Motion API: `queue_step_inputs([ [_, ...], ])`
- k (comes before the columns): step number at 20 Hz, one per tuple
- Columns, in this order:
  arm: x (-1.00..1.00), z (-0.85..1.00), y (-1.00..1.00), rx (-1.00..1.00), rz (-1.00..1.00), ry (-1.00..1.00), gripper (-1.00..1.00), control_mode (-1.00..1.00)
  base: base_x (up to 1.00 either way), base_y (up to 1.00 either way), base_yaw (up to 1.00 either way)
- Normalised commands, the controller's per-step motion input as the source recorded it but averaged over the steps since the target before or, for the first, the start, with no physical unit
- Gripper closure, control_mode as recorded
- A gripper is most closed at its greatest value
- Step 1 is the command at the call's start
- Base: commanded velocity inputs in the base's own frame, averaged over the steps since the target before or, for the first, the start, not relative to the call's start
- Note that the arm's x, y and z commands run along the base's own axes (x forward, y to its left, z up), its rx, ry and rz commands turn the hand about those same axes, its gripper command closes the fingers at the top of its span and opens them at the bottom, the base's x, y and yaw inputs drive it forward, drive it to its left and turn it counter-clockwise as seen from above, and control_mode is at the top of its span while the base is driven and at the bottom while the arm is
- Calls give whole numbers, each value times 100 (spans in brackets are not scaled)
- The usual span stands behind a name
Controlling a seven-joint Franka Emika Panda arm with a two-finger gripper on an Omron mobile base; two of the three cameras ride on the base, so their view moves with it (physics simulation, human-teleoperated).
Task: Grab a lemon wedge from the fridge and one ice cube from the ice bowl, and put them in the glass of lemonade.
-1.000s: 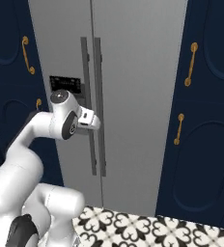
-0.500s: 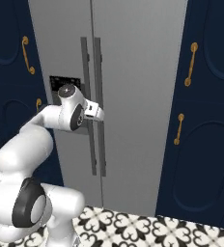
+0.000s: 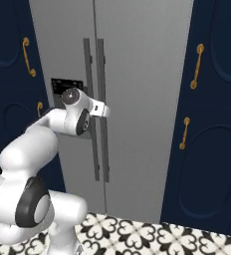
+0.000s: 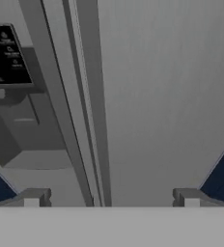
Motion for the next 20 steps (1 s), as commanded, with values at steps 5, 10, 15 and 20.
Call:
queue_step_inputs([
  [5, 31, 14, -1, 0, 0, -9, -100, -100, 0, 0, 0],
  [10, 44, 4, 0, 0, 0, -1, -100, -100, 0, 0, 0],
  [15, 42, 0, 3, 0, 1, 0, -100, -100, 0, 0, 0],
  [20, 51, 0, 8, 0, 5, 0, -100, -100, 0, 0, 0],
])
